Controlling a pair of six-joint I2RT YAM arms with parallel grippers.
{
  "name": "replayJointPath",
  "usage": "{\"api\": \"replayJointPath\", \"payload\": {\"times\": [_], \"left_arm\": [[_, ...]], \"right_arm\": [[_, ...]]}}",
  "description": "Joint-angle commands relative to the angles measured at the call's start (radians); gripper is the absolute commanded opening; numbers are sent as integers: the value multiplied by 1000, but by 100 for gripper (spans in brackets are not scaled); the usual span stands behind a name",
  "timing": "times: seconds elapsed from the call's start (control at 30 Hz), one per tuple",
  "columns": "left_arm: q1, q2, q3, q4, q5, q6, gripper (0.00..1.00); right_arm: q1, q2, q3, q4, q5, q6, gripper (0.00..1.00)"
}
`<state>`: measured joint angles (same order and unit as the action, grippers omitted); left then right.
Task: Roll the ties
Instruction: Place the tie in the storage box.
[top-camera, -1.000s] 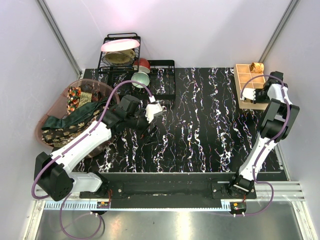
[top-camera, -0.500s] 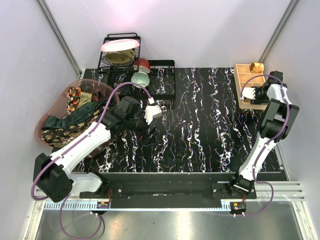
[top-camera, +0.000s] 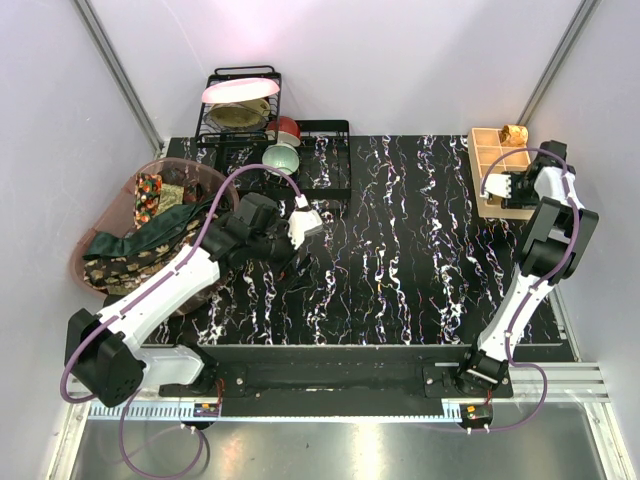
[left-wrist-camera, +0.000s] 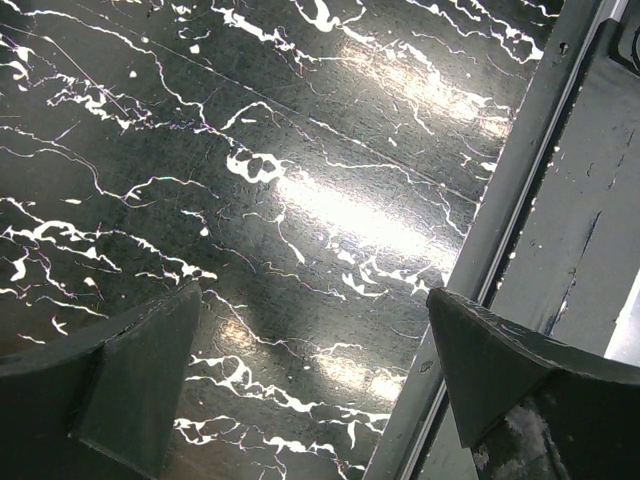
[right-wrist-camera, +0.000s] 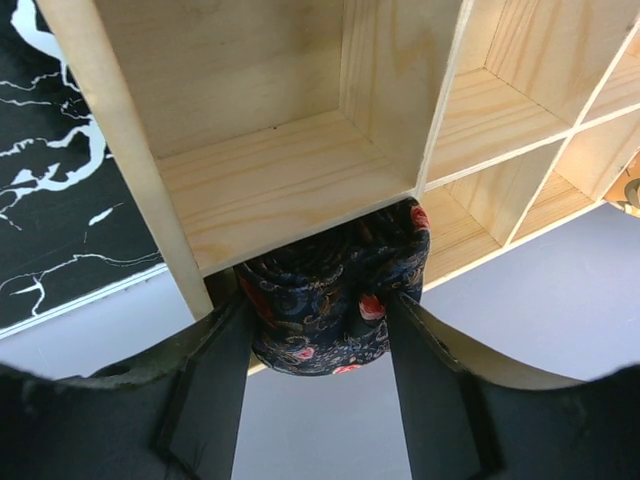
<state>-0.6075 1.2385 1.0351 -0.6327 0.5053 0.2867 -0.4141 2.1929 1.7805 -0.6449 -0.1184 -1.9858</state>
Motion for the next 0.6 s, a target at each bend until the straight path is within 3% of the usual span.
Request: {"api": "replayJointPath", "payload": {"times": [0.0, 0.57], "left_arm": [[8, -34, -20, 44, 35, -9, 99], [11, -36, -21, 51, 36, -9, 99]], "right_arm": [[-6, -53, 66, -19, -30, -594, 61], [-22, -76, 100, -96, -43, -631, 64]]}}
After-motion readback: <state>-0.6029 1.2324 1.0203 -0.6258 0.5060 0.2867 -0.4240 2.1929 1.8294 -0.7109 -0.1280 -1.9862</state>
